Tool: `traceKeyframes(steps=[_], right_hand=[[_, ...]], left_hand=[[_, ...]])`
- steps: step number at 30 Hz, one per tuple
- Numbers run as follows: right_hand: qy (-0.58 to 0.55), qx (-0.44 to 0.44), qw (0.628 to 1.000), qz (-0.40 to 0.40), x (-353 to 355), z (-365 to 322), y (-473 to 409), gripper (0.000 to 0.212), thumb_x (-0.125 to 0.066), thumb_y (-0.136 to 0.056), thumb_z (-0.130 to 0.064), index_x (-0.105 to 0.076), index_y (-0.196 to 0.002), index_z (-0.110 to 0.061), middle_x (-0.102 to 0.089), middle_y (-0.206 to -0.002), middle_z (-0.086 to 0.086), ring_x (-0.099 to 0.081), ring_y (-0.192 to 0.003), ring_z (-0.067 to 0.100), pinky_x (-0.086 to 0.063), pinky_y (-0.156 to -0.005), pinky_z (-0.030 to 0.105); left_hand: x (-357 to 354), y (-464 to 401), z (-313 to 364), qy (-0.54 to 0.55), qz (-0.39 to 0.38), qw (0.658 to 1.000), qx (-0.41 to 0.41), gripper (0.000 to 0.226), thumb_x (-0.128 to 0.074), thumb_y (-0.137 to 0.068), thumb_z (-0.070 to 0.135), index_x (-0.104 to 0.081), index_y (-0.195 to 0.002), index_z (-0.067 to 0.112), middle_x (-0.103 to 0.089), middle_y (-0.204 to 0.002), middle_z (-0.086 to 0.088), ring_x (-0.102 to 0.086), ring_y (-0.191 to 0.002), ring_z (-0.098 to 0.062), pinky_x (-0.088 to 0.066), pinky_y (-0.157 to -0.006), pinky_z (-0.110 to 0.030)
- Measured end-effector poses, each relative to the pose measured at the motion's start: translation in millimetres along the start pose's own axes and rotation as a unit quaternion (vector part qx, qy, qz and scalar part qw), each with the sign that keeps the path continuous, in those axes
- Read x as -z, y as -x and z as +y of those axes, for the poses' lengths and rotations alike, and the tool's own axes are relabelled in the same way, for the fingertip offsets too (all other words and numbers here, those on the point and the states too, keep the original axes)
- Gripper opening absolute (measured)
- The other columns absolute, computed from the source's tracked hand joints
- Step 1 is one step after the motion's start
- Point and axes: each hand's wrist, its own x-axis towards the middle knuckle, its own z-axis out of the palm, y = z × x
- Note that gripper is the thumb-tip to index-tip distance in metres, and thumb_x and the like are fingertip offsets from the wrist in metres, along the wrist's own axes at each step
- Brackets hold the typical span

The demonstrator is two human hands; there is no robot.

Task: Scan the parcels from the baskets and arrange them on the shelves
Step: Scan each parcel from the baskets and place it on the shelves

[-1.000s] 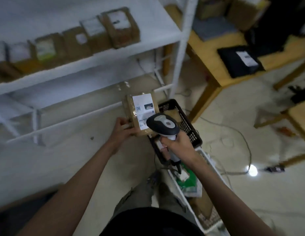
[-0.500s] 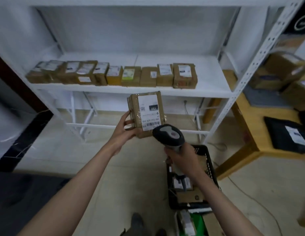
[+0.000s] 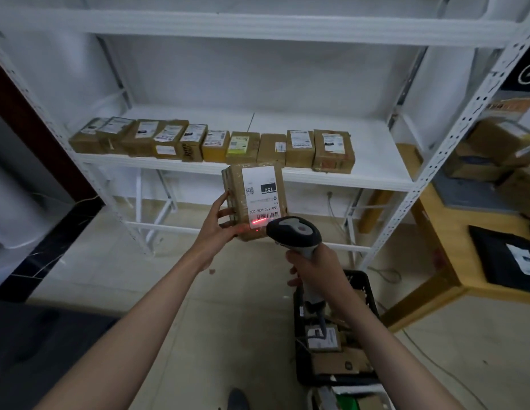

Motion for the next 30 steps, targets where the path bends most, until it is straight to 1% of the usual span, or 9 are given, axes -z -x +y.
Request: traceKeyframes(steps=[6, 11, 14, 16, 20, 22, 27, 28, 30], right_hand=[[-0.056, 0.030, 0.998, 0.017, 8, -7, -22, 0.015, -0.063, -0.094, -0.003, -0.064, -0.097, -0.017, -0.068, -0.092, 0.007, -0.069, -0.087, 0.022, -0.061, -0.060, 0.027], [-0.132, 0.036, 0.987, 0.079, 13, -17, -53, 0.027, -0.064, -0.096, -0.010, -0.064, -0.107, -0.035, -0.073, -0.098, -0.013, -0.070, -0.095, 0.008, -0.063, -0.072, 0.032], [-0.147, 0.023, 0.981, 0.124, 17, -22, -69, 0.022, -0.065, -0.095, -0.013, -0.066, -0.110, -0.028, -0.073, -0.110, 0.004, -0.069, -0.103, 0.020, -0.063, -0.082, 0.043], [-0.148, 0.016, 0.977, 0.152, 22, -24, -77, 0.019, -0.066, -0.095, -0.014, -0.068, -0.112, -0.022, -0.074, -0.109, 0.009, -0.070, -0.103, 0.026, -0.061, -0.088, 0.049], [-0.146, 0.014, 0.967, 0.207, 36, -23, -85, 0.025, -0.067, -0.095, -0.016, -0.069, -0.120, -0.017, -0.075, -0.108, 0.004, -0.069, -0.104, 0.022, -0.060, -0.088, 0.039], [-0.143, 0.020, 0.961, 0.236, 47, -23, -89, 0.021, -0.067, -0.095, -0.017, -0.069, -0.116, -0.021, -0.075, -0.104, -0.002, -0.069, -0.102, 0.018, -0.059, -0.085, 0.033], [-0.142, 0.018, 0.948, 0.286, 78, -25, -108, 0.022, -0.067, -0.096, -0.018, -0.068, -0.118, -0.021, -0.073, -0.113, 0.000, -0.067, -0.109, 0.016, -0.055, -0.098, 0.039], [-0.142, 0.020, 0.945, 0.293, 85, -25, -114, 0.018, -0.067, -0.095, -0.018, -0.068, -0.111, -0.026, -0.073, -0.111, -0.002, -0.067, -0.107, 0.014, -0.055, -0.097, 0.038], [-0.138, 0.021, 0.943, 0.303, 98, -23, -127, 0.017, -0.067, -0.095, -0.019, -0.065, -0.102, -0.035, -0.073, -0.107, -0.007, -0.067, -0.103, 0.010, -0.056, -0.094, 0.035]], left_hand=[[5, -21, 1, -0.004, -0.022, 1.000, 0.013, 0.090, -0.084, -0.081, 0.021, -0.033, -0.150, 0.048, -0.056, -0.130, 0.005, -0.059, -0.113, -0.007, -0.056, -0.073, -0.020], [-6, -46, 12, 0.007, -0.048, 0.998, 0.028, 0.080, -0.079, -0.086, 0.031, -0.034, -0.149, 0.050, -0.062, -0.129, 0.001, -0.065, -0.111, -0.013, -0.060, -0.072, -0.024], [-24, -61, 18, 0.002, -0.084, 0.996, 0.034, 0.077, -0.077, -0.087, 0.035, -0.033, -0.149, 0.050, -0.066, -0.127, 0.001, -0.066, -0.112, -0.015, -0.060, -0.086, -0.035], [-37, -70, 23, 0.007, -0.106, 0.993, 0.043, 0.074, -0.076, -0.088, 0.035, -0.034, -0.147, 0.048, -0.068, -0.123, 0.003, -0.069, -0.107, -0.012, -0.060, -0.080, -0.030], [-62, -90, 31, 0.012, -0.135, 0.990, 0.049, 0.059, -0.073, -0.090, 0.035, -0.040, -0.139, 0.038, -0.065, -0.126, 0.003, -0.067, -0.107, -0.013, -0.057, -0.074, -0.026], [-79, -101, 33, 0.013, -0.144, 0.988, 0.045, 0.052, -0.073, -0.090, 0.036, -0.043, -0.133, 0.034, -0.062, -0.131, 0.002, -0.065, -0.112, -0.015, -0.059, -0.082, -0.032], [-131, -134, 46, -0.033, -0.172, 0.984, 0.023, 0.051, -0.068, -0.092, 0.041, -0.046, -0.137, 0.030, -0.055, -0.141, 0.005, -0.061, -0.118, -0.016, -0.054, -0.099, -0.043], [-141, -141, 49, -0.047, -0.176, 0.983, 0.016, 0.053, -0.067, -0.093, 0.040, -0.046, -0.140, 0.029, -0.054, -0.141, 0.006, -0.060, -0.118, -0.015, -0.054, -0.099, -0.040], [-159, -155, 55, -0.074, -0.187, 0.980, -0.008, 0.057, -0.067, -0.092, 0.037, -0.047, -0.144, 0.026, -0.056, -0.136, 0.008, -0.061, -0.110, -0.009, -0.054, -0.083, -0.025]])
